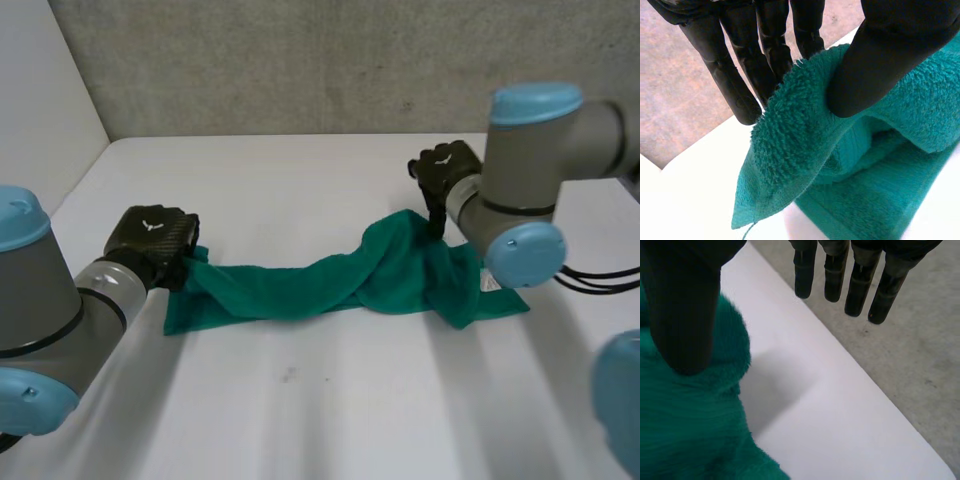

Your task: Fold the towel.

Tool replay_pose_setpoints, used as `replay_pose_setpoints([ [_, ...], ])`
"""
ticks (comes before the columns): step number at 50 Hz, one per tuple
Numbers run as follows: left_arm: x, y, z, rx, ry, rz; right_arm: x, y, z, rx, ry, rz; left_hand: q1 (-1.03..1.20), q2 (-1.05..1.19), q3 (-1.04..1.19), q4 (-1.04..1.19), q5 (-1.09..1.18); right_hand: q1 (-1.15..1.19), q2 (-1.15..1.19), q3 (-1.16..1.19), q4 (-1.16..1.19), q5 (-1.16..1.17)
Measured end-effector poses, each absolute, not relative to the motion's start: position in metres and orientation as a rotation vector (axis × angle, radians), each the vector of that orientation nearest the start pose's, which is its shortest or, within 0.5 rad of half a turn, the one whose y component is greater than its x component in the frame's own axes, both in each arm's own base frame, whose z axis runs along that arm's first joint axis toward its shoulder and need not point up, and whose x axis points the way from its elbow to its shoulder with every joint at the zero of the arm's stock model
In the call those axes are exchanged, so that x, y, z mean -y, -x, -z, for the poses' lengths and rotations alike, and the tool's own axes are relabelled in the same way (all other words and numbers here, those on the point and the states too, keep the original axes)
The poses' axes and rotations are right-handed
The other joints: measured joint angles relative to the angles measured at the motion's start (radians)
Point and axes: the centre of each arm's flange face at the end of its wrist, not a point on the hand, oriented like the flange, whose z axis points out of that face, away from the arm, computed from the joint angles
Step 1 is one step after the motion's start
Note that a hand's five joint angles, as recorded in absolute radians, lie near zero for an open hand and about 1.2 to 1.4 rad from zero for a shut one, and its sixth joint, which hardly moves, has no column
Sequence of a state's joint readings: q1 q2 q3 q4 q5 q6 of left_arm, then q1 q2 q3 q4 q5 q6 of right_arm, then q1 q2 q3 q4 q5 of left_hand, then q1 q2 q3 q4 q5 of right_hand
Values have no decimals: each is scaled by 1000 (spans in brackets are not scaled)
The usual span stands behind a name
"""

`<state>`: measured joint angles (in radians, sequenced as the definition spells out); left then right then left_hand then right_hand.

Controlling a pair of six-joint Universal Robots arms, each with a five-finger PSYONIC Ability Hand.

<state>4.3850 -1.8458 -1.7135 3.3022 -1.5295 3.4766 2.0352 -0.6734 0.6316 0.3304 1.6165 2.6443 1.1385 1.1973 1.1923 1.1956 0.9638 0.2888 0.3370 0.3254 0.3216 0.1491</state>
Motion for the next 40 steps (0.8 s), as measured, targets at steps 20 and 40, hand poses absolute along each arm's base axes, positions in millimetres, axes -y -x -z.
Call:
replay_pose_setpoints([
  [20, 267, 231, -195, -2378, -816, 1949, 250, -284, -170, -2320, 1157, 1557, 0, 0, 0, 0, 0, 310, 351, 363, 370, 363],
  [40, 268, 230, -194, -2381, -813, 1945, 294, -310, -122, -2240, 1129, 1673, 0, 0, 0, 0, 0, 262, 304, 306, 308, 299],
])
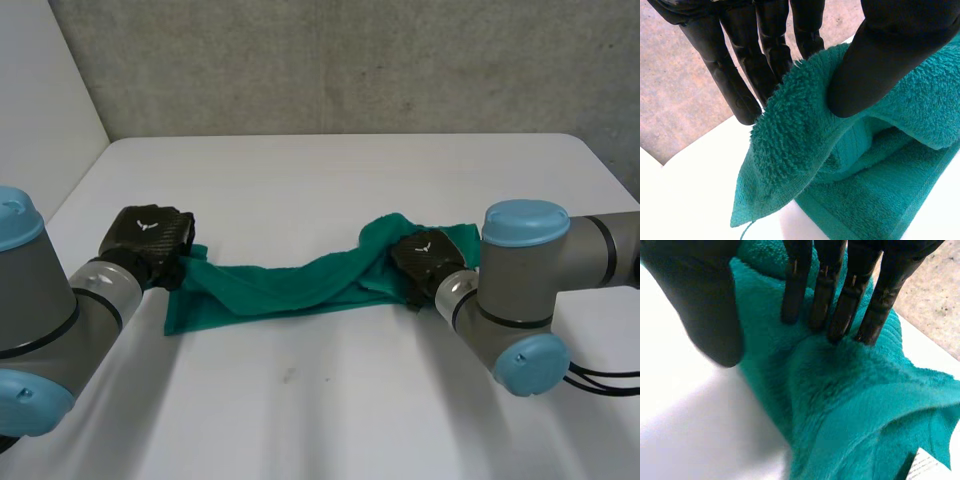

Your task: Fold the towel.

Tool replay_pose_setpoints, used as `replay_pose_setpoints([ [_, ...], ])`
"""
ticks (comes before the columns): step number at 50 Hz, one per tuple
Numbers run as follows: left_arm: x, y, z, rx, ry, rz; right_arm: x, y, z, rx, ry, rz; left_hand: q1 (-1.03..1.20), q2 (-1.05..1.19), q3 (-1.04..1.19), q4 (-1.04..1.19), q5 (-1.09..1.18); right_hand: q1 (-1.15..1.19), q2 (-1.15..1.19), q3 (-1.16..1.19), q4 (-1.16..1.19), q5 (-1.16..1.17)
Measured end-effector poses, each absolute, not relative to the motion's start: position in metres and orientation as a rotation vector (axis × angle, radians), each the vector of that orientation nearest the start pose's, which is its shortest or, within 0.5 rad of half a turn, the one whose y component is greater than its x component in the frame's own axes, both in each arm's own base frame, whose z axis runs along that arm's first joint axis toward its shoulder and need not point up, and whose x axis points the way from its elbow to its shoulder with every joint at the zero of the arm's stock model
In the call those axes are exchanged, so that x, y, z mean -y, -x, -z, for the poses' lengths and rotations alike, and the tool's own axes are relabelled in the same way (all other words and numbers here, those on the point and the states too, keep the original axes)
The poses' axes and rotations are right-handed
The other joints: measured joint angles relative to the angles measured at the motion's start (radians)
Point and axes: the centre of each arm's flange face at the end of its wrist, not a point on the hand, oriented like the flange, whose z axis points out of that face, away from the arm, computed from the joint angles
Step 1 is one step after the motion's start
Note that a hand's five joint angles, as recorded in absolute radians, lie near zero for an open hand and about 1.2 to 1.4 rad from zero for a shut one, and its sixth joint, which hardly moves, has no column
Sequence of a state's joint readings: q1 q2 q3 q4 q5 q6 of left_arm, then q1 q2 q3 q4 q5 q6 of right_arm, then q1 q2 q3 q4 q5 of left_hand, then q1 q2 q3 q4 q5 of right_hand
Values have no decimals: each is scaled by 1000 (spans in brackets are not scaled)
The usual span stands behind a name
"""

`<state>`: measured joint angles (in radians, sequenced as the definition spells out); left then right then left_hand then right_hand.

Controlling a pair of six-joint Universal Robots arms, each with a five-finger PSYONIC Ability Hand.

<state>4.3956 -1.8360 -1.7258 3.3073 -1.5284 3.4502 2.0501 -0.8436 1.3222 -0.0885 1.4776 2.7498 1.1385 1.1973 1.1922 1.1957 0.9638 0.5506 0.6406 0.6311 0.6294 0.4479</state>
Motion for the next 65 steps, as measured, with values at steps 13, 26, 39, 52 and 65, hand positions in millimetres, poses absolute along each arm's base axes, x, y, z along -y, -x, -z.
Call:
replay_pose_setpoints([
  [13, 268, 230, -194, -2379, -811, 1948, 306, -314, -140, -2179, 1066, 1799, 0, 0, 0, 0, 0, 436, 534, 546, 559, 535],
  [26, 267, 230, -194, -2378, -812, 1948, 294, -308, -155, -2232, 955, 1648, 0, 0, 0, 0, 0, -13, -15, -13, -15, 2],
  [39, 266, 230, -193, -2384, -814, 1942, 287, -313, -139, -2262, 829, 1481, 0, 0, 0, 0, 0, -103, -128, -120, -120, -110],
  [52, 268, 229, -194, -2383, -807, 1944, 312, -318, -120, -2294, 800, 1542, 0, 0, 0, 0, 0, 427, 519, 527, 536, 512],
  [65, 266, 223, -205, -2358, -791, 1959, 307, -285, -239, -2144, 838, 1882, 0, 0, 0, 0, 0, 428, 525, 547, 559, 535],
])
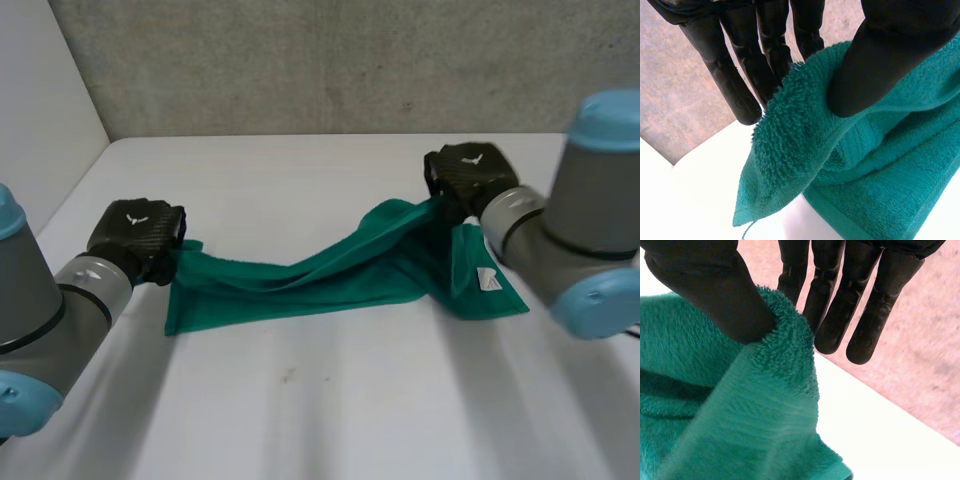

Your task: Fold the towel.

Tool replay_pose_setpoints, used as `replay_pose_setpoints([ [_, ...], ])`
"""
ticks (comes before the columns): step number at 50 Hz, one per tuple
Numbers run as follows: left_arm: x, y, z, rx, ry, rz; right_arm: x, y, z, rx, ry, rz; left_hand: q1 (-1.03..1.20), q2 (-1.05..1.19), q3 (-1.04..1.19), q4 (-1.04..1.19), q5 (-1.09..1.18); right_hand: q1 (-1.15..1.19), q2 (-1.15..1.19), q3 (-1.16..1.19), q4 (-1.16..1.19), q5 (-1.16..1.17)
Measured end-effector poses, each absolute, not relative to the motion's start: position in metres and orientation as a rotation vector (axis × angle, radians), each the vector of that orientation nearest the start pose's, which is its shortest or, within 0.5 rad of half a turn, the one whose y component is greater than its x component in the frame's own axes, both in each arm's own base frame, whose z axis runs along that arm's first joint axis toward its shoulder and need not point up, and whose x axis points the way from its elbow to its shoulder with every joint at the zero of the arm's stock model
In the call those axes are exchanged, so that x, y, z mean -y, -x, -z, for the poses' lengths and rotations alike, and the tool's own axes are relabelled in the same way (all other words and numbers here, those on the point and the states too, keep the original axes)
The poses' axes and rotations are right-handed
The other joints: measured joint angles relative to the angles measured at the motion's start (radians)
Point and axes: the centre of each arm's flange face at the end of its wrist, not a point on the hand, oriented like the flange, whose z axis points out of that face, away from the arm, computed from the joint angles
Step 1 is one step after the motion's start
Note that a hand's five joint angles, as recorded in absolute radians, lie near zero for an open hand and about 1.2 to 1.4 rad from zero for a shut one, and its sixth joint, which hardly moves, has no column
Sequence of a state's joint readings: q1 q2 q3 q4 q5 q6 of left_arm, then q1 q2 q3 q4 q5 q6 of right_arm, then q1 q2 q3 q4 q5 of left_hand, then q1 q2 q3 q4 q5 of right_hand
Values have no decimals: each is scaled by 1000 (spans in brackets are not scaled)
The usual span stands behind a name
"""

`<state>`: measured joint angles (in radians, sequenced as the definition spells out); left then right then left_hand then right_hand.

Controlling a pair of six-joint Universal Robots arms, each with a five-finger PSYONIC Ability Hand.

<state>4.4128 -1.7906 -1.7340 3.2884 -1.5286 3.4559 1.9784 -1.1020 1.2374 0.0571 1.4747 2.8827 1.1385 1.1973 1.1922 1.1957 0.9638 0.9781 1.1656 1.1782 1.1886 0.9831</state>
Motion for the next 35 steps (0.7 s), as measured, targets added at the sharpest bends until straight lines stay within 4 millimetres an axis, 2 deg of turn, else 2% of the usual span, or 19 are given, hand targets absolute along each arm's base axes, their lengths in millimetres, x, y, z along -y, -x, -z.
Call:
replay_pose_setpoints([
  [5, 260, 222, -209, -2364, -803, 1943, 295, -274, -250, -2187, 1010, 1863, 0, 0, 0, 0, 0, 0, 0, 0, 0, 2],
  [6, 257, 221, -210, -2375, -810, 1926, 288, -268, -249, -2229, 1121, 1823, 0, 0, 0, 0, 0, 0, 0, 0, 0, 2],
  [8, 244, 217, -206, -2430, -853, 1828, 266, -249, -238, -2352, 1479, 1621, 0, 0, 0, 0, 0, 0, 0, 0, 0, 4],
  [14, 224, 212, -188, -2476, -994, 1616, 243, -231, -213, -2425, 1818, 1320, 0, 0, 0, 0, 0, 0, 0, 0, 0, 4],
  [18, 224, 212, -172, -2455, -1087, 1521, 240, -230, -198, -2436, 1872, 1243, 0, 0, 2, 0, 0, 0, 0, 0, 0, 4],
  [22, 243, 217, -160, -2392, -1147, 1502, 254, -235, -180, -2452, 1878, 1227, 0, 1, 2, 0, 0, 0, 0, 0, 0, 4],
  [25, 268, 225, -166, -2312, -1147, 1572, 272, -241, -178, -2456, 1862, 1296, 0, 1, 2, 0, 0, 0, 0, 0, 0, 4],
  [26, 280, 229, -176, -2265, -1126, 1638, 285, -245, -186, -2450, 1831, 1402, 0, 1, 2, 0, 0, 0, 0, 0, 0, 4],
  [27, 280, 229, -176, -2265, -1126, 1638, 285, -245, -186, -2450, 1831, 1402, 0, 1, 2, 0, 0, 0, 0, 0, 0, 4],
  [28, 295, 235, -193, -2196, -1090, 1734, 293, -247, -192, -2443, 1806, 1478, 0, 1, 2, 0, 0, 0, 0, 0, 0, 4],
  [29, 314, 242, -220, -2098, -1025, 1870, 325, -256, -228, -2382, 1656, 1832, 0, 1, 3, 0, 0, 0, 13, 4, 1, 4],
  [31, 332, 249, -255, -1970, -928, 2039, 347, -262, -264, -2286, 1486, 2134, 0, 1, 3, 0, 0, 0, 13, 4, 1, 4],
  [32, 340, 251, -277, -1892, -859, 2142, 355, -264, -283, -2221, 1395, 2271, 0, 1, 3, 0, 0, 0, 13, 4, 1, 4],
  [33, 347, 253, -305, -1787, -765, 2272, 363, -265, -320, -2071, 1211, 2511, 0, 1, 3, 0, 0, 0, 13, 4, 1, 4],
  [34, 351, 253, -329, -1698, -685, 2377, 365, -264, -347, -1945, 1079, 2661, 0, 1, 3, 0, 0, 0, 13, 4, 1, 4],
  [35, 353, 253, -344, -1636, -629, 2447, 365, -263, -365, -1850, 990, 2753, 0, 2, 3, 0, 0, 0, 13, 4, 1, 4],
])
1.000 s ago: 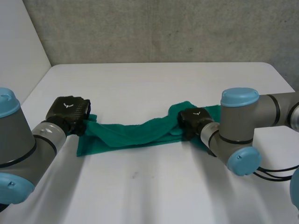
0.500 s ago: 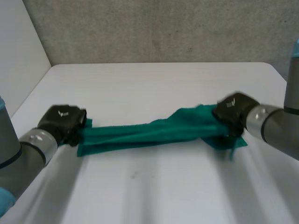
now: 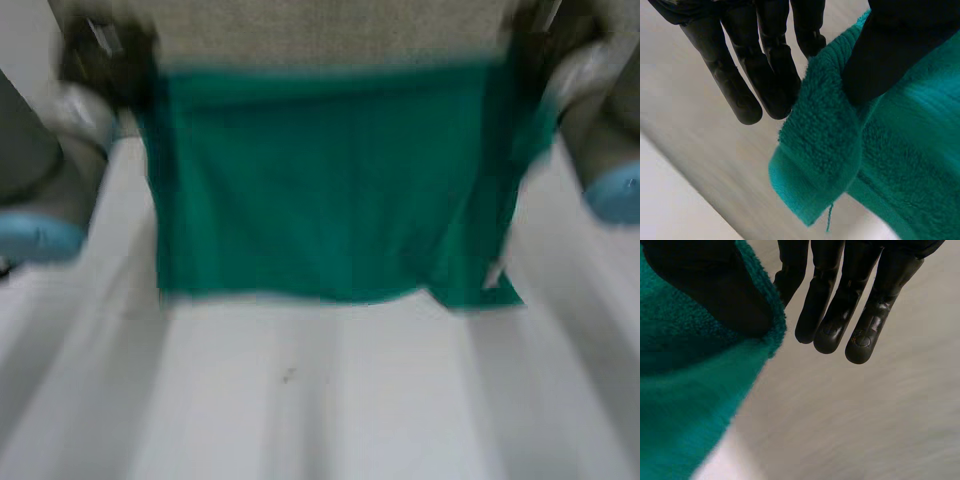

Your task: Fold the towel.

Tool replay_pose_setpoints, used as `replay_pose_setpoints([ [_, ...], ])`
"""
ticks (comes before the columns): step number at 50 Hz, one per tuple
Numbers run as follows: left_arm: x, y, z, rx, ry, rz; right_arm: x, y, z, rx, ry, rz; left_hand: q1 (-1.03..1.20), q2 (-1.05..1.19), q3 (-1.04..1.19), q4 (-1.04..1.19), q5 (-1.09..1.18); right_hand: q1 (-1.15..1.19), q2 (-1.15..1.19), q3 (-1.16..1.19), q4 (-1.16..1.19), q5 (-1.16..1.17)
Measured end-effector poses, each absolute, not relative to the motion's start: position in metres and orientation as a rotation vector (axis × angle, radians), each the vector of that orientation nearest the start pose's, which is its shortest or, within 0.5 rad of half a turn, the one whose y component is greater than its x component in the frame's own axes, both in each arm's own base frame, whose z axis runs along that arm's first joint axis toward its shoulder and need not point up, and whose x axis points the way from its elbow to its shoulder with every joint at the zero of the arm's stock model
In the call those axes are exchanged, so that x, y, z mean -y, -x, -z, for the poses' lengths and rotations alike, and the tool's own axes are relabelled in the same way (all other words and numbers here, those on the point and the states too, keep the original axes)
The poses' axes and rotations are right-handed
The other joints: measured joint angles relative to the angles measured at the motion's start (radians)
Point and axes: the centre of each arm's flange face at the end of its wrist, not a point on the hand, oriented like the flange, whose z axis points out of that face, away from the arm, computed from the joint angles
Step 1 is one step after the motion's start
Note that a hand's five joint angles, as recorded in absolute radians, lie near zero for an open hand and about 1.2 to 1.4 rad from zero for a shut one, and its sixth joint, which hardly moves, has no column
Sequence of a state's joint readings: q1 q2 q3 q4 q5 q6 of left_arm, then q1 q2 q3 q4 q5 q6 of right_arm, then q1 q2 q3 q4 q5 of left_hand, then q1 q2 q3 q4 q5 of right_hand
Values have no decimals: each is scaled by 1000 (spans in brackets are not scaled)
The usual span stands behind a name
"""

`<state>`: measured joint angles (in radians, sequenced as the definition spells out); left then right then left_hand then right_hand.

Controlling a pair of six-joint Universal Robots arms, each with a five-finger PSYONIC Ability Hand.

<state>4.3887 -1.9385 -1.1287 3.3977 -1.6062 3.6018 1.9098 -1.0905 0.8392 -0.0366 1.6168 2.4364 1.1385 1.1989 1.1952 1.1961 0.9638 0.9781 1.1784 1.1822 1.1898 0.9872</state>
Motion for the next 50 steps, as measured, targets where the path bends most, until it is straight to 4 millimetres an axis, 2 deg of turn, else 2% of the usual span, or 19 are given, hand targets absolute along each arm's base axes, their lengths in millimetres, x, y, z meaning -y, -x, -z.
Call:
replay_pose_setpoints([
  [1, 353, 252, -372, -1521, -530, 2570, 360, -260, -399, -1661, 833, 2900, 0, 0, 0, 0, 0, 0, 0, 0, 0, 0],
  [3, 350, 249, -402, -1394, -423, 2697, 347, -256, -435, -1438, 681, 3023, 0, 0, 0, 0, 0, 0, 0, 0, 0, 0],
  [4, 347, 248, -412, -1350, -385, 2744, 340, -254, -446, -1356, 639, 3052, 0, 0, 0, 0, 0, 0, 0, 0, 0, 0],
  [7, 344, 246, -418, -1321, -349, 2786, 332, -254, -450, -1292, 628, 3058, 0, 0, 0, 0, 0, 0, 0, 0, 0, 2],
  [12, 341, 242, -385, -1461, -371, 2736, 323, -257, -407, -1437, 799, 2891, 0, 1, 0, 0, 0, 0, 1, 0, 0, 8],
  [15, 337, 241, -350, -1602, -425, 2645, 322, -259, -365, -1612, 927, 2724, 0, 1, 0, 0, 0, 0, 1, 3, 5, 9],
  [16, 337, 241, -350, -1602, -425, 2645, 322, -259, -365, -1612, 927, 2724, 0, 1, 0, 0, 0, 0, 1, 3, 5, 9],
  [17, 335, 240, -335, -1658, -447, 2604, 322, -259, -346, -1686, 977, 2645, 0, 1, 0, 0, 0, 0, 1, 3, 5, 9],
  [19, 334, 240, -327, -1689, -460, 2581, 322, -260, -336, -1721, 999, 2607, 0, 1, 0, 0, 0, 0, 1, 3, 5, 9],
  [20, 330, 239, -306, -1766, -494, 2520, 322, -260, -308, -1816, 1052, 2498, 0, 1, 0, 0, 0, 0, 1, 3, 5, 9],
  [22, 327, 238, -283, -1842, -529, 2460, 324, -261, -276, -1912, 1098, 2381, 0, 1, 0, 0, 0, 0, 1, 3, 6, 9],
  [24, 325, 238, -265, -1897, -559, 2415, 326, -262, -254, -1973, 1124, 2304, 0, 1, 0, 0, 0, 0, 1, 3, 5, 9],
  [25, 325, 238, -265, -1897, -559, 2415, 326, -262, -254, -1973, 1124, 2304, 0, 1, 0, 0, 0, 0, 1, 3, 5, 9],
  [26, 323, 239, -244, -1963, -596, 2359, 327, -263, -239, -2013, 1141, 2251, 0, 1, 0, 0, 0, 0, 1, 3, 5, 9],
  [30, 319, 240, -190, -2124, -684, 2208, 330, -264, -177, -2175, 1196, 2024, 0, 1, 0, 0, 0, 0, 1, 3, 5, 9],
  [34, 314, 239, -158, -2218, -727, 2106, 329, -263, -144, -2267, 1215, 1881, 0, 1, 0, 0, 0, 0, 1, 3, 6, 9],
  [40, 310, 234, -144, -2262, -733, 2047, 328, -256, -127, -2349, 1147, 1770, 0, 1, 0, 0, 0, -30, -40, -41, -41, -29],
  [46, 312, 220, -152, -2247, -679, 2043, 335, -237, -135, -2412, 849, 1728, 0, 1, 0, 0, 0, -297, -398, -405, -406, -359],
  [50, 312, 216, -156, -2242, -662, 2042, 338, -229, -138, -2426, 735, 1715, 0, 1, 0, 0, 0, -330, -438, -438, -445, -400],
])
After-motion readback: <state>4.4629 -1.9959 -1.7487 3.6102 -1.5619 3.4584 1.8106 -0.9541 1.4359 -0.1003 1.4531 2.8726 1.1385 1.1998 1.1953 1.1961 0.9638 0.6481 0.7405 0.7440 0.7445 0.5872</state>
